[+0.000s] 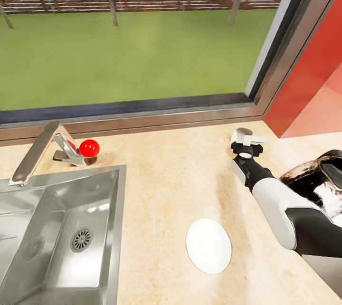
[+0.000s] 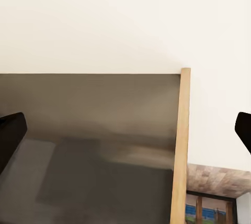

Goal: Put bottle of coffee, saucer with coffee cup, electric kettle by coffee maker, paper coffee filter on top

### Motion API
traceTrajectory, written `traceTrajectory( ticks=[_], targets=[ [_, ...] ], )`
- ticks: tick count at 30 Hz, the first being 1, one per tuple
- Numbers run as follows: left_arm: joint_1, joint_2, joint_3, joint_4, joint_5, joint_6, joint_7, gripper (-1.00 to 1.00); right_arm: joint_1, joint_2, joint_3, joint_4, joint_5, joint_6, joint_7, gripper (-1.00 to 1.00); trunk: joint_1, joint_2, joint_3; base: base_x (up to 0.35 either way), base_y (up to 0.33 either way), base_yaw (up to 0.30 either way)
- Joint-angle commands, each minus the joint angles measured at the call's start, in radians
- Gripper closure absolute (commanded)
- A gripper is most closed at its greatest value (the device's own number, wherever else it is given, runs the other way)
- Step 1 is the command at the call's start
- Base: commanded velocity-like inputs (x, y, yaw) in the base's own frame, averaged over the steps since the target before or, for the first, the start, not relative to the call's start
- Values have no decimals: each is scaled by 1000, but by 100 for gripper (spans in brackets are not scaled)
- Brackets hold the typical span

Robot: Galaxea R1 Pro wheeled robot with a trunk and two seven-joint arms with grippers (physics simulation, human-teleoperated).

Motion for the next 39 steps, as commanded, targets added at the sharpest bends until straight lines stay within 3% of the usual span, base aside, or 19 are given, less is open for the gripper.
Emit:
traceTrajectory(
  ticks=[1,22,32,37,39],
  targets=[
    [-1,0,0,2,3,-6,1,-100,0,0,1,3,-8,-1,-3,-100,1,-1,-3,0,0,0],
    [-1,0,0,2,3,-6,1,-100,0,-2,0,1,-8,-3,-3,-100,1,-1,-14,0,0,0],
    [-1,0,0,2,3,-6,1,-100,0,-33,-7,0,-12,-15,-4,-100,1,-1,-14,0,0,0],
    [-1,0,0,2,3,-6,1,-100,0,-34,-129,0,-11,-44,-3,-100,1,-1,-14,0,0,0],
    [-1,0,0,2,3,-6,1,-100,0,-34,-144,0,-11,-45,-3,-100,1,-1,-14,0,0,0]
  ],
)
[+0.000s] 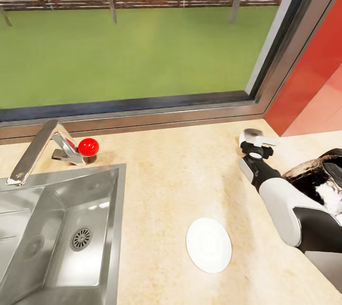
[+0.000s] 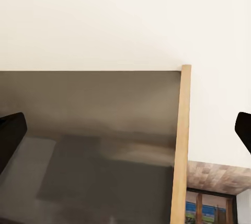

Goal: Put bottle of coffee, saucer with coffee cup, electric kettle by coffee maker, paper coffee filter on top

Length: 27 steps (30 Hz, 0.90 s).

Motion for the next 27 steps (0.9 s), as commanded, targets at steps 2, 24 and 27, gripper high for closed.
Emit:
traceTrajectory(
  ticks=[2,24,27],
  targets=[
    [0,0,0,2,3,-6,1,-100,0,0,-12,3,-10,-6,0,-100,1,-1,-1,0,0,0],
    [0,0,0,2,3,-6,1,-100,0,2,-16,3,-10,-9,1,-100,1,-1,-1,0,0,0],
    [0,0,0,2,3,-6,1,-100,0,1,-16,3,-10,-9,1,-100,1,-1,-1,0,0,0]
  ],
)
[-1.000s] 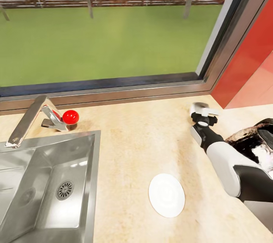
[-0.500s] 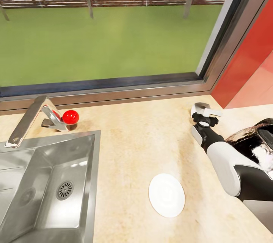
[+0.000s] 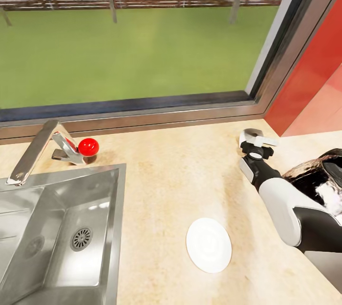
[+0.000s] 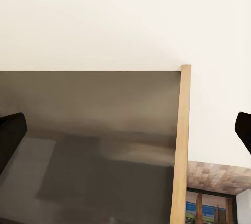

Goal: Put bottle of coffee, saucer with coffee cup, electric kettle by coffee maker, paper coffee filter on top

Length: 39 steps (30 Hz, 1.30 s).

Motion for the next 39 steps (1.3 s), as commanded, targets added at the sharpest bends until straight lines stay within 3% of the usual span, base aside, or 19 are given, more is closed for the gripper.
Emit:
traceTrajectory(
  ticks=[1,39],
  targets=[
    [-1,0,0,2,3,-6,1,-100,0,0,-7,3,-9,-6,1,-100,1,-1,-1,0,0,0],
    [-1,0,0,2,3,-6,1,-100,0,1,-8,5,-8,-6,2,-100,1,-1,-15,0,0,26]
  ],
)
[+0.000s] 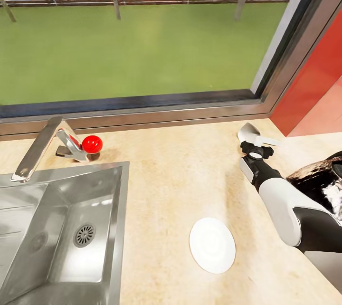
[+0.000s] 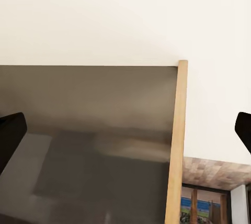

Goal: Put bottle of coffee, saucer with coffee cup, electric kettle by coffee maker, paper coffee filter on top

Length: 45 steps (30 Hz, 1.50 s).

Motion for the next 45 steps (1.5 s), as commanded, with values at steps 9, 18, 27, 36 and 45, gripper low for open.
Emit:
traceTrajectory(
  ticks=[9,18,27,36,45],
  targets=[
    [-1,0,0,2,3,-6,1,-100,0,0,-7,5,-14,-5,1,100,1,-1,-1,0,0,0],
    [-1,0,0,2,3,-7,1,-100,0,0,-7,5,-15,-6,2,100,1,-1,-1,0,0,0],
    [-1,0,0,2,3,-7,1,-100,0,0,-8,5,-15,-6,1,100,1,-1,-1,0,0,0],
    [-1,1,0,2,3,-7,1,-100,0,0,-7,5,-15,-6,1,100,1,-1,-1,0,0,0],
    [-1,2,0,2,4,-8,1,-100,0,2,-7,0,-17,-5,1,100,1,-1,-1,0,0,0]
  ],
)
